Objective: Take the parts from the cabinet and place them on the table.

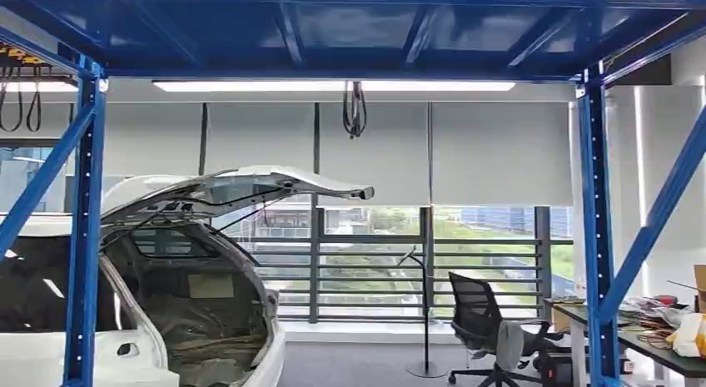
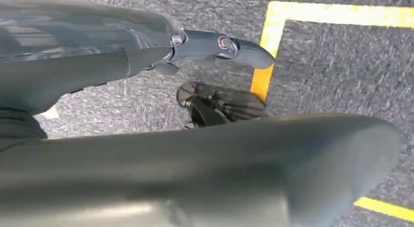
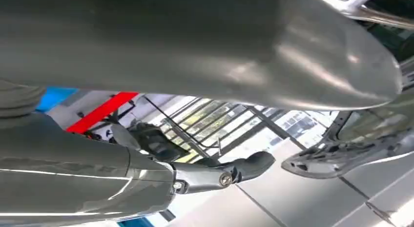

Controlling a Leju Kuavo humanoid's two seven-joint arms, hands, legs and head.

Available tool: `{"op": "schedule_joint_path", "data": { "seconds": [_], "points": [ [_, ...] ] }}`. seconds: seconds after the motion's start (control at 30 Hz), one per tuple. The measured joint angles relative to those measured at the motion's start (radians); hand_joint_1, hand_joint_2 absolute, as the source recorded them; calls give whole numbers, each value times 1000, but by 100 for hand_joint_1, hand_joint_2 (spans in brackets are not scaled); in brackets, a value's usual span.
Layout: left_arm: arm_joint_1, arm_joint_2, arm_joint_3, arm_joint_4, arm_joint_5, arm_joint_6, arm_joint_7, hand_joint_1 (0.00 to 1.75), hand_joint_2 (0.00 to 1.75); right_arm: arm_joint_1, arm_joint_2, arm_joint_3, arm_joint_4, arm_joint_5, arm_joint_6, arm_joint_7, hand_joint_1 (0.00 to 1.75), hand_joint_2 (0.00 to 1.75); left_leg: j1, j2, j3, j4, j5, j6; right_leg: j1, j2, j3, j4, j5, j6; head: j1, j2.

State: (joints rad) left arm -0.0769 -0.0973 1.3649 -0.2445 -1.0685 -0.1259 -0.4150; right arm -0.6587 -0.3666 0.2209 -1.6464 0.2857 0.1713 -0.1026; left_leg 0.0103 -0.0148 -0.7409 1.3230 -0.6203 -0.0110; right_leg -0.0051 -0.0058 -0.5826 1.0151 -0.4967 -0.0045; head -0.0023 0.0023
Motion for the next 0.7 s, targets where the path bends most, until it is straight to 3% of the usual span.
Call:
{"op": "schedule_joint_path", "data": {
  "seconds": [0.03, 0.07, 0.13, 0.17, 0.2, 0.23, 0.3, 0.33, 0.37, 0.4, 0.47, 0.5, 0.53, 0.57, 0.63, 0.67, 0.7],
  "points": [
    [1, 0, 0, 0, 0, 0, 0, 0, 0, 2, 0, 1, 0, 0, 0, 0, 0, 0, 3, 1, -9, -1, 17, -3, -1, 0, 5, 0, -4, 1, 0, 0],
    [2, 0, 0, 0, 0, 0, 0, 0, 0, 2, 0, 1, 0, 0, 1, 0, 0, 0, 7, 1, 1, -40, 54, -5, -2, 1, 10, 0, -9, 4, 0, 0],
    [1, 0, 0, 0, 0, 0, -1, 0, 0, 1, 0, 0, 0, 0, 1, 0, 0, 0, 14, 7, 68, -202, 158, -9, -6, 2, 32, 1, -25, 15, 0, 0],
    [2, 0, 0, 0, -2, 0, -3, 0, 0, 1, 0, 1, 0, -1, 1, 0, 0, 0, 15, 9, 89, -237, 161, -12, -5, 2, 36, 1, -33, 24, 0, 0],
    [1, -2, 0, 2, -3, -2, -5, 0, 0, -2, -1, 1, 0, -2, 2, 0, 0, 0, 11, 8, 99, -262, 153, -7, 0, 4, 36, 8, -39, 32, 0, 0],
    [-1, -2, 0, 3, -4, -2, -5, 0, 0, -1, -2, 0, 0, -2, 3, 0, 0, 0, 9, 8, 97, -259, 147, 7, 0, 5, 34, 3, -38, 37, 0, 0],
    [0, -2, 0, 3, -6, -2, -8, 0, 0, 1, -2, 0, 0, -3, 4, 0, 0, 0, 4, 6, 97, -261, 141, 19, -4, 2, 41, -5, -41, 46, 0, 0],
    [2, -1, 0, 3, -8, -2, -8, 0, 0, 2, -3, -1, -2, -3, 4, 0, 0, 0, 9, 6, 104, -265, 140, 27, -7, 3, 43, -3, -49, 52, 0, 1],
    [2, 0, 0, 3, -8, -1, -9, 0, 0, 1, -3, -2, -2, -5, 4, -2, 0, 0, 8, 5, 110, -266, 136, 33, -7, 3, 36, 24, -59, 54, 0, 0],
    [1, 2, 0, 3, -9, -1, -10, 0, 0, 1, -4, -4, -2, -5, 4, -2, 0, 0, 8, 5, 116, -266, 131, 41, -7, 3, 9, 79, -81, 55, 0, 0],
    [0, 2, 0, 3, -10, -1, -10, 0, 0, 7, -4, -5, -2, -6, 4, -2, 0, 0, 3, 5, 127, -266, 121, 48, -7, 4, -84, 237, -130, 56, 0, 0],
    [0, 2, 0, 3, -10, -1, -10, 0, 0, 14, -4, -5, -2, -7, 4, -3, 0, 0, 0, 4, 134, -266, 115, 51, -6, 4, -129, 300, -138, 53, 0, 0],
    [1, 2, -1, 3, -11, -1, -10, 0, 0, 21, -4, -5, -2, -8, 3, -4, 0, 0, -3, 3, 142, -266, 109, 52, -6, 4, -154, 317, -121, 50, 0, 0],
    [2, 2, -1, 3, -11, -1, -11, 0, 0, 26, -4, -6, -2, -9, 0, -7, 0, 0, -6, 1, 153, -266, 101, 52, -3, 5, -154, 281, -79, 46, 0, 0],
    [1, 3, -1, 3, -11, -1, -12, 0, 0, 31, -4, -10, -5, -9, -6, -14, 0, 0, -7, -2, 177, -266, 85, 52, 9, 7, -104, 123, 36, 32, 0, 0],
    [1, 3, -1, 3, -11, -1, -13, 0, 0, 36, -6, -13, -9, -8, -12, -21, 0, 0, -6, -3, 182, -269, 77, 49, 19, 7, -84, 56, 66, 23, 0, 0],
    [-1, 2, -1, 3, -10, 0, -13, 0, 0, 49, -7, -16, -14, -6, -18, -28, 0, 0, -7, -6, 186, -271, 74, 45, 23, 7, -75, 55, 56, 15, 0, 0]
  ]
}}
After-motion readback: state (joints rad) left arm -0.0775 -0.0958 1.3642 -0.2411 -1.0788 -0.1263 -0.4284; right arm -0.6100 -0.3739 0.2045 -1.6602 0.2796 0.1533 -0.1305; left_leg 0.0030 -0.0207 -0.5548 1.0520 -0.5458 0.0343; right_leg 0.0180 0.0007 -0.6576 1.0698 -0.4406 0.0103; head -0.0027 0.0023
